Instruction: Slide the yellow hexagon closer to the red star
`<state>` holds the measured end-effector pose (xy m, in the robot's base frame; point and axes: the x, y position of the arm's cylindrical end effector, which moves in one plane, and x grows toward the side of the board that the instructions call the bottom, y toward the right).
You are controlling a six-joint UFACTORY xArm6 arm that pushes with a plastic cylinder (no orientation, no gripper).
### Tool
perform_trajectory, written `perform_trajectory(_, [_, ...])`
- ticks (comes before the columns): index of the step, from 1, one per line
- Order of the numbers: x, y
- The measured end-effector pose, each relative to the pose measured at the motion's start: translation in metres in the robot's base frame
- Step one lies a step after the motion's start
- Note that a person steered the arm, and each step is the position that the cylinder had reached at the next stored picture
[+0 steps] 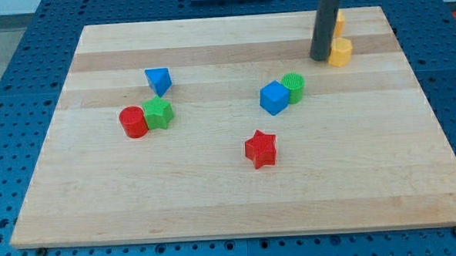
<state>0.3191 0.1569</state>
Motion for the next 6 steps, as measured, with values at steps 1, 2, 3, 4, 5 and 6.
perform_trajectory(1, [0.002,0.018])
perform_trajectory(2, [0.012,0.027])
perform_trajectory(3, [0.028,0.037])
perform_trajectory(4, [0.041,0.059])
perform_trajectory(5, [0.038,0.072])
perform_trajectory(6, [0.017,0.072])
